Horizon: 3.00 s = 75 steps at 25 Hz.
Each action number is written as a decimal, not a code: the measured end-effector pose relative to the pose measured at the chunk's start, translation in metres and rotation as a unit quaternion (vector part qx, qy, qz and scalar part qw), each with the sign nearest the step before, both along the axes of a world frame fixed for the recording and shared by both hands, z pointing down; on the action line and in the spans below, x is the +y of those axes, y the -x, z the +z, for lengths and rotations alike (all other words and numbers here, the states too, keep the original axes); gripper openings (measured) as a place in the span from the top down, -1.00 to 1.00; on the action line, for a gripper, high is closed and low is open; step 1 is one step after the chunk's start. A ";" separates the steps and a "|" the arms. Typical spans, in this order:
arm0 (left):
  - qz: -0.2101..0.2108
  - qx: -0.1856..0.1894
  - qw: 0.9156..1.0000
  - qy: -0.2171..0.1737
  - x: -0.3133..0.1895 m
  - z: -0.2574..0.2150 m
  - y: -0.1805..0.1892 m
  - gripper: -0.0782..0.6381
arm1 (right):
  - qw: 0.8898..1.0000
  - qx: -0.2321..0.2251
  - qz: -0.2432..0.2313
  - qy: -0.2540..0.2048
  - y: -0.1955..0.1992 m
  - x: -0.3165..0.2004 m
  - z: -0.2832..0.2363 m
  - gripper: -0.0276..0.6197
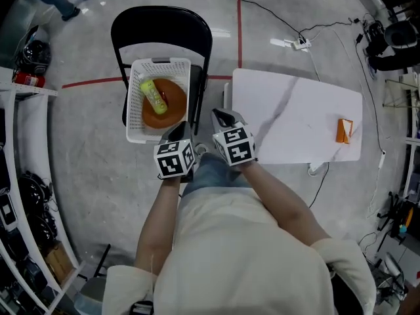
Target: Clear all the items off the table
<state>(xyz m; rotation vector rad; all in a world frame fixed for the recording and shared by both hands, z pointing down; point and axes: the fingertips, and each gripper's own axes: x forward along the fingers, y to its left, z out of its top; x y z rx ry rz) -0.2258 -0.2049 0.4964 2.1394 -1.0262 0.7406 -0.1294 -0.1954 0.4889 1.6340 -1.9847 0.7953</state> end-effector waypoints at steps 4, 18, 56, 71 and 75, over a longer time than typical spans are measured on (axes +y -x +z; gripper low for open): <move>0.029 0.004 1.000 -0.004 0.025 -0.008 -0.037 0.76 | 1.000 -0.003 0.030 -0.007 -0.035 0.029 -0.009 0.92; 0.131 0.013 0.991 -0.011 0.152 -0.027 -0.163 0.76 | 0.993 -0.001 0.120 -0.020 -0.155 0.166 -0.029 0.92; 0.406 0.020 0.913 -0.030 0.416 -0.032 -0.427 0.76 | 0.922 0.000 0.385 -0.039 -0.388 0.473 -0.034 0.92; 0.439 0.009 0.898 -0.021 0.436 -0.022 -0.459 0.76 | 0.905 -0.001 0.425 -0.027 -0.422 0.504 -0.026 0.92; 0.441 0.010 0.898 -0.015 0.435 -0.017 -0.478 0.76 | 0.904 0.001 0.427 -0.018 -0.439 0.505 -0.019 0.92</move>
